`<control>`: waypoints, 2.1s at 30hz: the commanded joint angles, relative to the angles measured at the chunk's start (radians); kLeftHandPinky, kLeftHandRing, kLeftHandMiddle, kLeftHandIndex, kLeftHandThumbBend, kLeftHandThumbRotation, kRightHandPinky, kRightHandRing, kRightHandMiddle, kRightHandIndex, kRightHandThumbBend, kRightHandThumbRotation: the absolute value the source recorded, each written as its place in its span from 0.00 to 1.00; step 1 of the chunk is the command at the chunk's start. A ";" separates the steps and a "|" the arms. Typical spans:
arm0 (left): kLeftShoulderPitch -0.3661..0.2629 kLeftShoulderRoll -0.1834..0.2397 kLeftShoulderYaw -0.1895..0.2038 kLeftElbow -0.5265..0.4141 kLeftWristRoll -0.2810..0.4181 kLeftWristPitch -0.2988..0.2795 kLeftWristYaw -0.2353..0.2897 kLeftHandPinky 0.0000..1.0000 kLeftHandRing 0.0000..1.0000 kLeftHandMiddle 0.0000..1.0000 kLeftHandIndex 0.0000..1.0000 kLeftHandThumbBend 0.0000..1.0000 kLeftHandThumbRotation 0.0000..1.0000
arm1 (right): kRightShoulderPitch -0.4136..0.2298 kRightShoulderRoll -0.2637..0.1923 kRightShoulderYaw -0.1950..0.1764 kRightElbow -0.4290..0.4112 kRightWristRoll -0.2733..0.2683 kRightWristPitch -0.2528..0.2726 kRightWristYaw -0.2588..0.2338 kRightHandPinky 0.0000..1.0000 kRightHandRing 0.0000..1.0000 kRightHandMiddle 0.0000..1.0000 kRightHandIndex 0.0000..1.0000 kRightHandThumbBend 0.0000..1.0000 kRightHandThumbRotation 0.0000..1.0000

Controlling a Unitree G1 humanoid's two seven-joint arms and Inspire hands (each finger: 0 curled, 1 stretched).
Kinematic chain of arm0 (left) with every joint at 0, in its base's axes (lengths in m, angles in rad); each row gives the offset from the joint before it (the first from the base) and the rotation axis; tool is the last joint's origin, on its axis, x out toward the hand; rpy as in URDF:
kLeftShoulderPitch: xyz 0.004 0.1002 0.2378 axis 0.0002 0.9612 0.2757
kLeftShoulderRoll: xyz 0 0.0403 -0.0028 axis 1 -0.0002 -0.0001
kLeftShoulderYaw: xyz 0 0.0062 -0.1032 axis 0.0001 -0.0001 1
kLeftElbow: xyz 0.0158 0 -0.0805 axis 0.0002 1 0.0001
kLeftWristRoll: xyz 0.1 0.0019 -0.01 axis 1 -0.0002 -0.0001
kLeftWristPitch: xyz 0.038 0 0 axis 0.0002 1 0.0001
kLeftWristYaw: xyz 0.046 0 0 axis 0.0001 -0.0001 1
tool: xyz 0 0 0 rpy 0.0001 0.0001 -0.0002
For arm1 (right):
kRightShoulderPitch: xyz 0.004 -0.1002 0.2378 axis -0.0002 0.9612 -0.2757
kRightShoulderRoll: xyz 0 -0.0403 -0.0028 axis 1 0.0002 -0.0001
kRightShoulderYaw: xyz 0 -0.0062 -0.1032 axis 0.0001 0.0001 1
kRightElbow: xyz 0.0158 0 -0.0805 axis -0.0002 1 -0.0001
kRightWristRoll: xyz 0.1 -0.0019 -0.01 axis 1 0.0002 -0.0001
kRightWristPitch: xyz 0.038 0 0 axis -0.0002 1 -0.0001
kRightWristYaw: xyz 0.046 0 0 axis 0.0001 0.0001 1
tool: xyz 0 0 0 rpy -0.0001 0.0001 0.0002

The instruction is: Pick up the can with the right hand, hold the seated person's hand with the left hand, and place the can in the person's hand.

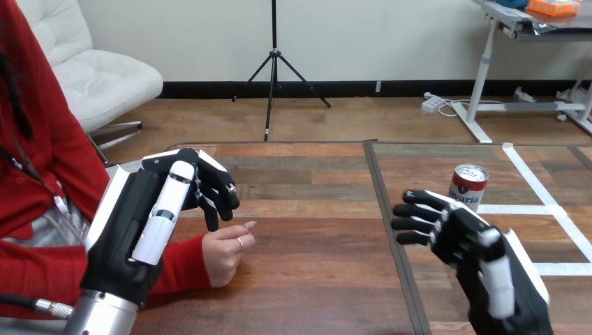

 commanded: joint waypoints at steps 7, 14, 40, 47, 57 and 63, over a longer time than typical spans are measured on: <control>-0.086 0.007 0.001 -0.018 0.011 -0.012 0.001 0.21 0.34 0.38 0.36 0.00 1.00 | -0.303 -0.054 -0.018 0.081 -0.104 0.063 -0.067 0.71 0.74 0.76 0.76 0.90 1.00; -0.087 0.005 -0.002 -0.015 0.020 -0.016 0.005 0.21 0.33 0.38 0.36 0.00 1.00 | -0.428 -0.090 -0.029 0.157 -0.192 0.080 -0.123 0.72 0.75 0.77 0.77 0.90 1.00; -0.070 0.013 0.002 -0.010 0.017 -0.037 -0.007 0.22 0.33 0.38 0.36 0.00 1.00 | -0.839 -0.245 -0.028 0.629 -0.376 0.011 -0.275 0.73 0.78 0.80 0.78 0.86 1.00; -0.068 0.016 0.004 -0.004 0.016 -0.047 -0.012 0.22 0.34 0.38 0.36 0.00 1.00 | -0.967 -0.313 0.018 0.777 -0.473 0.035 -0.345 0.75 0.80 0.81 0.79 0.92 1.00; -0.070 0.019 0.006 0.005 0.018 -0.051 -0.016 0.22 0.34 0.38 0.36 0.00 1.00 | -1.079 -0.361 0.054 0.905 -0.547 0.092 -0.370 0.73 0.81 0.83 0.80 0.96 0.96; -0.073 0.020 0.006 0.007 0.018 -0.050 -0.021 0.23 0.34 0.39 0.36 0.00 1.00 | -1.126 -0.381 0.087 0.959 -0.601 0.123 -0.388 0.64 0.77 0.82 0.82 0.98 0.93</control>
